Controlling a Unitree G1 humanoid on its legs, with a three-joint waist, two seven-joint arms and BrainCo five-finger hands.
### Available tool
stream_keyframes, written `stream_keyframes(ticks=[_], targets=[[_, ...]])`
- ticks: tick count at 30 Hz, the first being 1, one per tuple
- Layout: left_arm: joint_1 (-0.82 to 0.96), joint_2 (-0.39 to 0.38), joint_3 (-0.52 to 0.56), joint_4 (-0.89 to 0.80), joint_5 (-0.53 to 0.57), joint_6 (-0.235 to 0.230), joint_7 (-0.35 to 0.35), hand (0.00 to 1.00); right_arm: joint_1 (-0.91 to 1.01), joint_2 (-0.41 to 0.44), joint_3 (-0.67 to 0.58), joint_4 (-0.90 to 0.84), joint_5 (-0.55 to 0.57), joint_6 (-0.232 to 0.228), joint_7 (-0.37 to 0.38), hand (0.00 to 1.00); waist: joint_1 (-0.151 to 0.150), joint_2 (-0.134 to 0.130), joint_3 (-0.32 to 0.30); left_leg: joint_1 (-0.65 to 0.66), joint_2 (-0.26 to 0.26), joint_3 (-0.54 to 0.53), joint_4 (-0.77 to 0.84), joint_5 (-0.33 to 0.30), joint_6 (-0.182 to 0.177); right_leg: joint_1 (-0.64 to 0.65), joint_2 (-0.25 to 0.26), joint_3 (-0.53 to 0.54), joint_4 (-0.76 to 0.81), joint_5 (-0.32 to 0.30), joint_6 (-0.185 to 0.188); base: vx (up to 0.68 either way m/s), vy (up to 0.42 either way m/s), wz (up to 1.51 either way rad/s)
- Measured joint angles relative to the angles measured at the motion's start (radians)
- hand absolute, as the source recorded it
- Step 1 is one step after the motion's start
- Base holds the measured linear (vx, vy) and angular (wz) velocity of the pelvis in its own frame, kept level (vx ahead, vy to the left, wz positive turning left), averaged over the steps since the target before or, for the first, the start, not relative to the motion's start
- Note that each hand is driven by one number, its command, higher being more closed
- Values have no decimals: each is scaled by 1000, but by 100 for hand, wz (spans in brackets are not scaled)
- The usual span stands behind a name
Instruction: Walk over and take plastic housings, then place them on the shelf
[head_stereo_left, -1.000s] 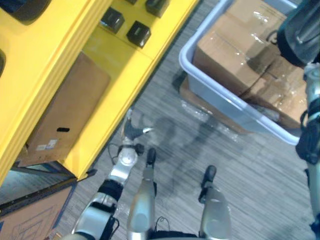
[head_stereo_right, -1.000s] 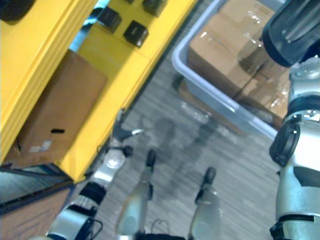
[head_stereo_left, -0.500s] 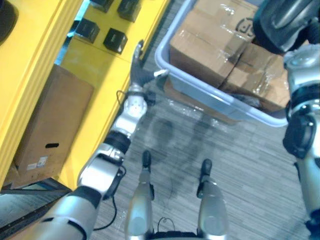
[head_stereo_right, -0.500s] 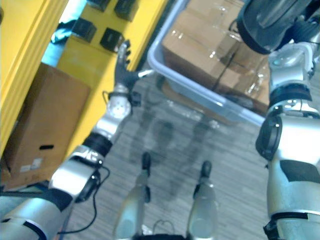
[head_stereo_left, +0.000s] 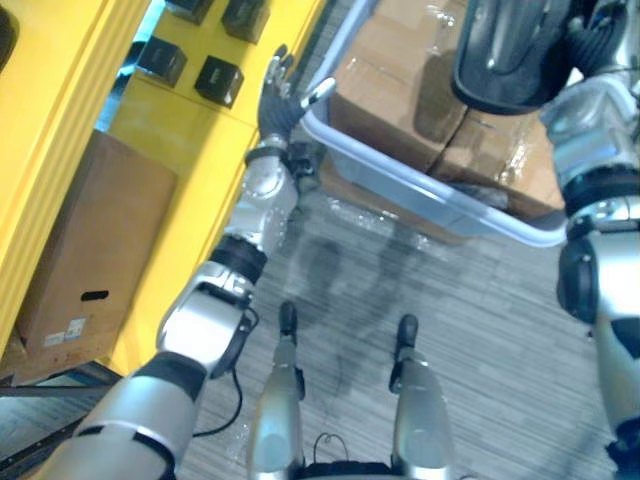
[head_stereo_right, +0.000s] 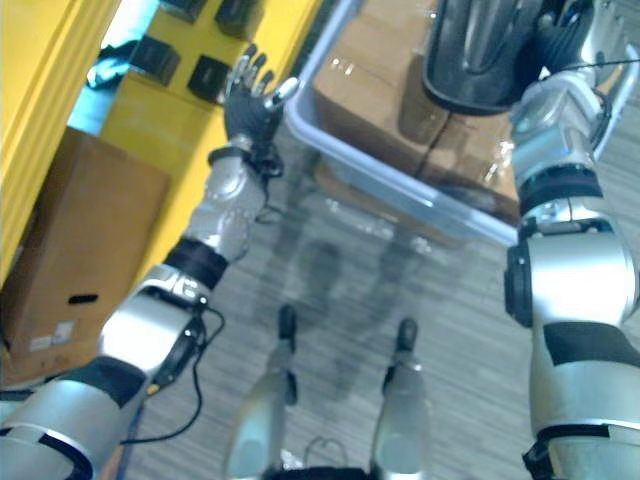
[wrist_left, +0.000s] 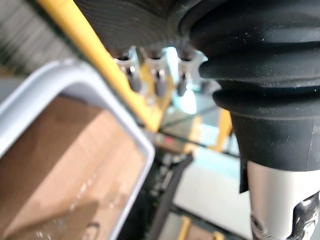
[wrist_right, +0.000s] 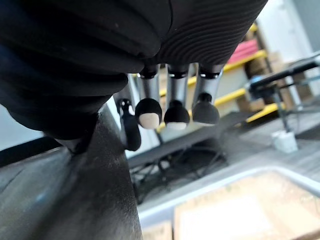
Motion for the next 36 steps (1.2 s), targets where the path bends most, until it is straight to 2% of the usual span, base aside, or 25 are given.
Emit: stream_keyframes(ticks=[5, 12, 16, 19, 24, 31, 36], targets=[[-12, 9, -8, 21, -46, 11, -31, 0, 52, 7, 70, -32, -36, -15, 33, 100, 1, -7, 3, -7, -1, -1, 0, 0, 0, -6, 0, 0, 0, 2, 2, 24, -39, 1], [-38, 8, -49, 66, -4, 38, -39, 0, 91, 17, 159, -136, -75, -43, 43, 100, -1, -9, 2, -3, 2, 1, 1, 0, 0, -4, 3, 1, -1, 5, 1, 10, -20, -1], [-41, 8, -66, 121, 58, 45, -38, 0, 95, 48, 180, -140, -75, -46, 44, 100, -4, -37, 0, 2, 4, 8, 2, 0, 0, 3, 7, 8, -22, 19, -2, -3, -17, -7], [-41, 5, -78, 145, 86, 56, -33, 0, 95, 73, 180, -140, -74, -47, 44, 100, -4, -48, 0, 2, 4, 12, 2, 1, 1, 9, 10, 11, -43, 31, -1, -17, -19, -5], [-41, 3, -78, 174, 125, 65, -25, 0, 96, 110, 180, -140, -74, -47, 44, 100, -5, -49, 0, 2, 4, 25, 0, 2, 3, 9, 11, 21, -62, 45, -1, -8, -21, -7], [-43, -7, -78, 175, 125, 78, -25, 0, 104, 130, 202, -182, -75, -47, 44, 100, -7, -49, 0, 12, 5, 34, -13, 2, 3, 8, 13, 32, -66, 47, 1, 10, -33, -4], [-64, -25, -81, 175, 124, 78, -27, 0, 115, 134, 247, -219, -81, -66, 44, 100, -7, -50, 0, 11, 5, 35, -16, 2, 3, 9, 13, 33, -75, 52, 4, 7, -12, -1]])
